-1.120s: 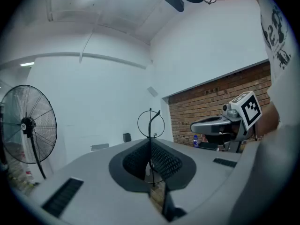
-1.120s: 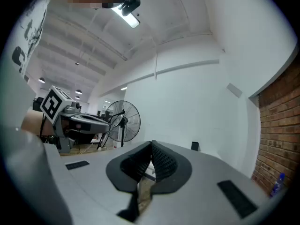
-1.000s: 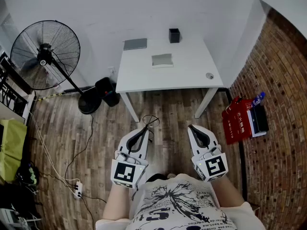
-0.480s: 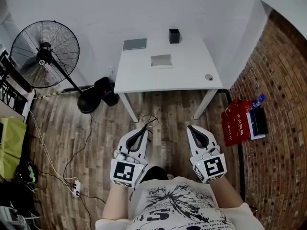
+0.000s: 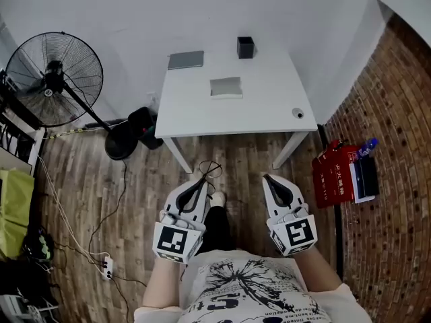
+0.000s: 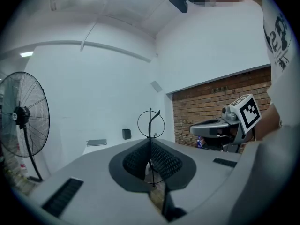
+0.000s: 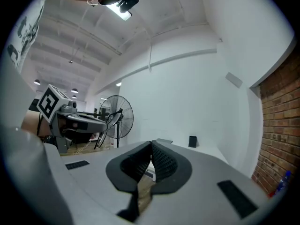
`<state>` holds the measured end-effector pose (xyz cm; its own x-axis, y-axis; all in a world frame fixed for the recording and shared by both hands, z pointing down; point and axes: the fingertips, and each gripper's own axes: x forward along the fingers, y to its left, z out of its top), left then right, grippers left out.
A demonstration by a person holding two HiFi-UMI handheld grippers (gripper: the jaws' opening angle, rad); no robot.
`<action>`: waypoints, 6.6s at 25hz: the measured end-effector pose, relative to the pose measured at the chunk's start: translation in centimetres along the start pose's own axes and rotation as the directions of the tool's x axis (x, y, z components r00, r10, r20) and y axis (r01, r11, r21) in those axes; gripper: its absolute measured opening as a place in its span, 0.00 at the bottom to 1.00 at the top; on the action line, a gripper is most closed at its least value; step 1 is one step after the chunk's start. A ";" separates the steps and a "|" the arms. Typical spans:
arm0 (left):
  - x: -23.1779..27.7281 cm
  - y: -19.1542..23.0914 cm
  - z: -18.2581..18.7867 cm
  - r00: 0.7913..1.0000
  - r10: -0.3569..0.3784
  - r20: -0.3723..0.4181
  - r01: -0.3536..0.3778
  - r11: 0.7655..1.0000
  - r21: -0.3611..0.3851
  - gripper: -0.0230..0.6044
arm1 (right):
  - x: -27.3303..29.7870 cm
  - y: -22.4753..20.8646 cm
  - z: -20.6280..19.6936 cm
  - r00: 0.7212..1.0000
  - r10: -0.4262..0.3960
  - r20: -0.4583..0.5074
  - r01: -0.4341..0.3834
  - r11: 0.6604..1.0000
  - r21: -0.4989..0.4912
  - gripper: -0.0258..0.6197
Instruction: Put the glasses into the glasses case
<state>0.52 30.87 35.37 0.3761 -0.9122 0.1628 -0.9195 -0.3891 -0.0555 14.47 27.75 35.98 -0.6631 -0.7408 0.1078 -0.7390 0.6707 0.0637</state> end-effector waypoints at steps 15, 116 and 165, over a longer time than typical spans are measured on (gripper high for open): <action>20.1 18.6 4.2 0.993 -0.081 0.085 0.083 0.996 -0.026 0.06 | 24.0 -10.2 2.9 0.992 -0.117 -0.043 0.117 0.993 0.002 0.06; 53.0 23.3 -14.6 0.591 -0.367 -0.718 0.659 0.733 0.168 0.18 | 46.5 -28.6 -8.1 0.952 -0.053 -0.301 0.105 0.982 0.157 0.06; 42.3 31.5 3.3 0.995 -0.040 -0.090 0.046 0.997 0.062 0.06 | 44.3 -25.6 -0.7 0.992 -0.003 -0.127 0.006 1.000 0.026 0.06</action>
<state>-12.17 -20.41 37.22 0.4008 -0.8805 0.2530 -0.8925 -0.4376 -0.1090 4.07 -22.17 39.77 -0.6405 -0.7317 0.2331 -0.7458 0.6650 0.0383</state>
